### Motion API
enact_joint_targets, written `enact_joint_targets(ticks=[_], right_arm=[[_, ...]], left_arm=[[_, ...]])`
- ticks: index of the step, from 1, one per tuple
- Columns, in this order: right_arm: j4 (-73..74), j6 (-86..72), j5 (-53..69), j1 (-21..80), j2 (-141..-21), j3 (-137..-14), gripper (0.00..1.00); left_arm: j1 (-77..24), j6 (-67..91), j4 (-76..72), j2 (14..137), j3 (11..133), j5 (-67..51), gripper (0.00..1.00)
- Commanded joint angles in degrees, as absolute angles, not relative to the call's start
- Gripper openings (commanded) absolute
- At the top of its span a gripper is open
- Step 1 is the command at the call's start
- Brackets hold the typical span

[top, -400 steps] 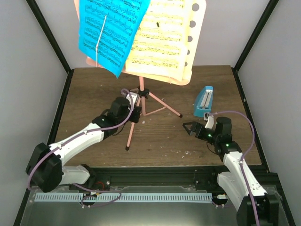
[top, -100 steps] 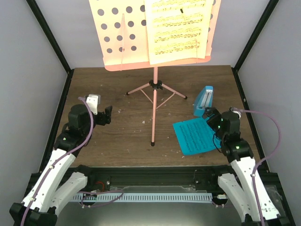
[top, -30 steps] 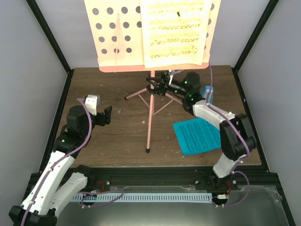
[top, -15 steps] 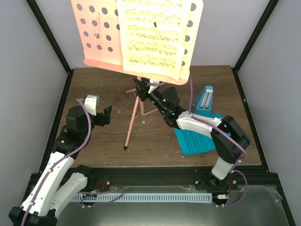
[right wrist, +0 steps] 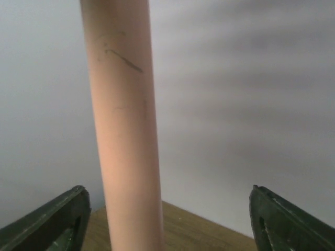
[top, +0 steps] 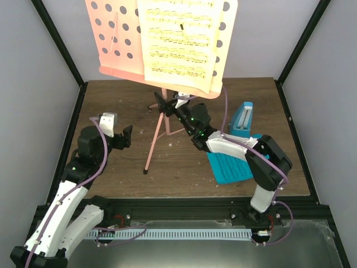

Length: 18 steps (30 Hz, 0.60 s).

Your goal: Pack up the instrument practice props

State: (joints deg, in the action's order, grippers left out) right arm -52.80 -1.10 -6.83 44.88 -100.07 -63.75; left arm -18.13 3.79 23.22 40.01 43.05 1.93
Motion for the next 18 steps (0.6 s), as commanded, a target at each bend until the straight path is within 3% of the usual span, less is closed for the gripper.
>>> enact_joint_targets(ticks=[1,3,11,18], right_arm=[[-53.86,-2.52,-4.33,44.92,-96.13,-61.41,0.92],[-53.7,-3.34,-3.56,44.9,-94.58,-59.08,0.99],[-51.01,-6.32,-3.38,44.91,-81.15,-43.87,1.0],[-33.08,-8.84,-9.25,44.31,-62.8,-34.11,1.0]], left_arm=[[-17.93,3.25,22.62,39.2,42.8,2.25,0.88],[-17.97,3.24,22.61,39.04,42.75,2.38,0.88],[-17.97,3.08,22.06,36.95,42.04,5.06,0.88],[-17.89,2.79,22.15,36.07,41.71,8.03,0.88]])
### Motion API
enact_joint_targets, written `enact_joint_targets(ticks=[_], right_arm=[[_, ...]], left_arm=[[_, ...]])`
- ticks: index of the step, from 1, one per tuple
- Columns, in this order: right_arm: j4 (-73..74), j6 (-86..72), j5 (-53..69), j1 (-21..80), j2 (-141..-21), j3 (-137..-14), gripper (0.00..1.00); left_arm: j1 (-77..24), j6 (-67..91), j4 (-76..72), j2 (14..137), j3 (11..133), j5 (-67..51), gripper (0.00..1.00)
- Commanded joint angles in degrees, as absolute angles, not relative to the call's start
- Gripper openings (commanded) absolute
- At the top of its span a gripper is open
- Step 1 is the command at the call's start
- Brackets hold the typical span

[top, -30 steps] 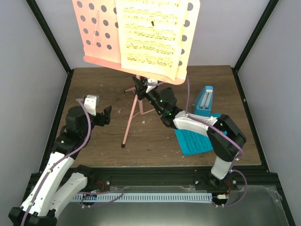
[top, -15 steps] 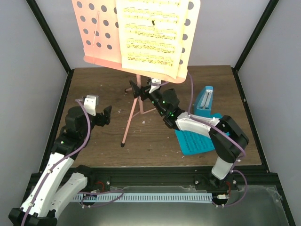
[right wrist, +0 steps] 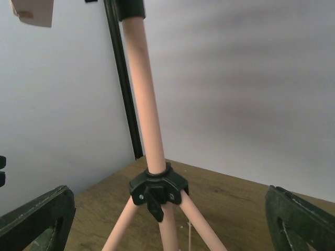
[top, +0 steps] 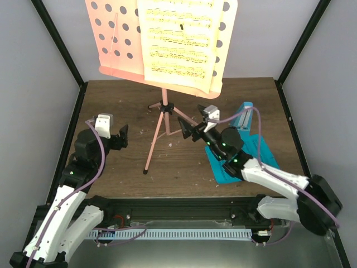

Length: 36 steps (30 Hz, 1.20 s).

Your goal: Pack up the instrument practice props

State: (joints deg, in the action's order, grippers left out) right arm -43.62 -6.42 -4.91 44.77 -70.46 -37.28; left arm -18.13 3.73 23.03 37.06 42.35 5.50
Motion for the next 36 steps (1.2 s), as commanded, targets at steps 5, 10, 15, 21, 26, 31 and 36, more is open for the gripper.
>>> enact_joint_targets(ticks=[5,10,15,21,26,31,36], right_arm=[[-16.36,-16.13,-10.51,37.78,-49.26,-30.45,1.0],[-2.21,-21.8,-1.39,24.05,-41.41,-33.63,1.0],[11.11,-23.2,12.67,11.66,-45.01,-44.85,1.0],[18.28,-27.54,21.09,8.0,-45.76,-58.43,1.0],[18.56,-30.98,25.84,8.0,-43.29,-64.03,1.0],[21.16,-32.48,31.04,7.99,-43.69,-70.01,0.99],[17.32,-36.17,39.01,8.0,-44.15,-73.72,0.92]], left_arm=[[-17.93,3.32,22.85,36.31,42.66,8.08,0.88],[-17.94,8.0,25.54,36.94,45.82,4.18,0.88],[-17.93,14.35,27.75,37.77,50.55,-2.2,0.88],[-17.93,17.64,32.1,38.68,59.03,-6.7,0.88],[-17.93,18.78,35.43,39.94,65.59,-11.76,0.88],[-17.93,20.76,35.03,42.65,70.13,-17.05,0.87],[-18.14,25.15,29.93,47.8,74.13,-26.61,0.82]])
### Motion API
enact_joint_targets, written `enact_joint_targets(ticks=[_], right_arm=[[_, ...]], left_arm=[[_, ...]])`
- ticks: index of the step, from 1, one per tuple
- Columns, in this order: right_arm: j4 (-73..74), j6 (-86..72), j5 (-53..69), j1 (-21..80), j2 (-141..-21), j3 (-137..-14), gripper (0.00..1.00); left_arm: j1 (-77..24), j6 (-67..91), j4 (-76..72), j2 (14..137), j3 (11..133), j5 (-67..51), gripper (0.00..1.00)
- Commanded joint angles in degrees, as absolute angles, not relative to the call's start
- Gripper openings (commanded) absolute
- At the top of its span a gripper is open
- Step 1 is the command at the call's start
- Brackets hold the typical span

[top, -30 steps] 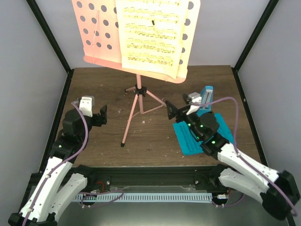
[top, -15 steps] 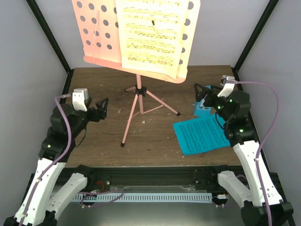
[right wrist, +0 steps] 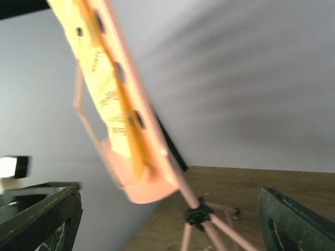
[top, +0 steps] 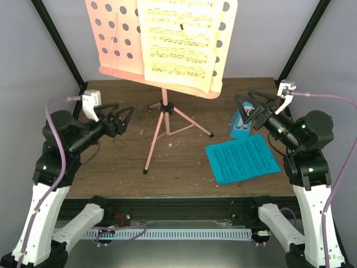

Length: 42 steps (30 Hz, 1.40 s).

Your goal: Pack up the instrument practice props

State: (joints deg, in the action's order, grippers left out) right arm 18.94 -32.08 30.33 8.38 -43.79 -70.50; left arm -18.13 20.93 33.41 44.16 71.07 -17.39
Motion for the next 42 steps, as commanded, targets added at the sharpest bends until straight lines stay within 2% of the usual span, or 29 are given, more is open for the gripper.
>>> enact_joint_targets(ticks=[1,4,8,12,20,26,42], right_arm=[[15.13,-38.17,41.74,8.0,-44.81,-73.69,0.89],[7.68,-45.24,49.1,8.12,-46.84,-72.68,0.8],[6.49,-45.92,48.87,8.48,-47.69,-74.13,0.72],[6.5,-46.42,49.32,9.57,-48.95,-75.76,0.6],[10.94,-42.3,42.85,16.71,-53.1,-80.17,0.55],[14.15,-37.82,33.22,23.41,-55.72,-82.8,0.53],[14.34,-34.95,25.15,26.81,-59.3,-84.49,0.45]], left_arm=[[-18.42,26.01,28.83,48.91,74.92,-27.79,0.81],[-21.01,27.85,25.47,51.68,77.45,-27.97,0.79],[-29.43,26.45,24.34,55.81,82.9,-21.7,0.78],[-34.37,26.73,22.91,60.36,87.35,-19.74,0.76],[-40.11,27.42,20.18,66.96,93.94,-17.31,0.73],[-40.87,30.12,17.61,69.73,96.14,-16.39,0.71],[-41.16,34.48,13.1,76.53,101.18,-17.58,0.66]])
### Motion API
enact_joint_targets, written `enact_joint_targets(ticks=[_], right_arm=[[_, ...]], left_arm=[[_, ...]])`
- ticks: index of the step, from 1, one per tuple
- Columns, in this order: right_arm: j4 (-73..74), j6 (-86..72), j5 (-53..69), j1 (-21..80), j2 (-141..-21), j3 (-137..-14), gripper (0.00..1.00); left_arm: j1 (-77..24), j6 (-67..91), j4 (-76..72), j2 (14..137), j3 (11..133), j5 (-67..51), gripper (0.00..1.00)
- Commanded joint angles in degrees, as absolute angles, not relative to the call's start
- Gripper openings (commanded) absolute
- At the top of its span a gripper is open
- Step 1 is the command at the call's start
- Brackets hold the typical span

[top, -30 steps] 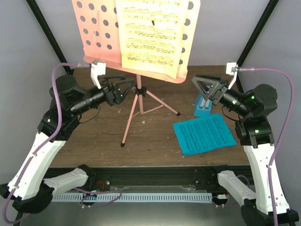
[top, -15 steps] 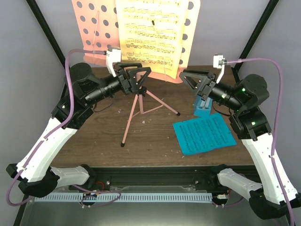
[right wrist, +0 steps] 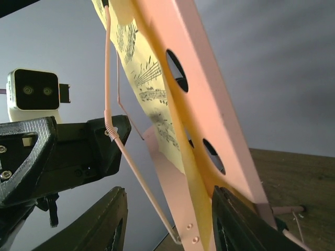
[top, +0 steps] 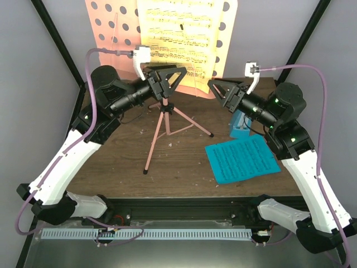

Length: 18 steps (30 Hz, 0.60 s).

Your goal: Pack up the instrument practice props

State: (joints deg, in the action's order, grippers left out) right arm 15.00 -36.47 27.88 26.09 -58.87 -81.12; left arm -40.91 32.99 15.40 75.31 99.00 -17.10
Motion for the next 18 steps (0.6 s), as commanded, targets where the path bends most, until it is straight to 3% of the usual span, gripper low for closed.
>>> enact_joint_targets(ticks=[1,18], right_arm=[[14.33,-34.78,25.01,26.81,-59.63,-84.83,0.45],[12.21,-32.81,22.16,26.94,-65.21,-90.66,0.38]], left_arm=[[-41.21,34.71,12.91,77.04,101.57,-17.71,0.66],[-41.95,35.87,11.09,83.2,108.19,-19.62,0.52]])
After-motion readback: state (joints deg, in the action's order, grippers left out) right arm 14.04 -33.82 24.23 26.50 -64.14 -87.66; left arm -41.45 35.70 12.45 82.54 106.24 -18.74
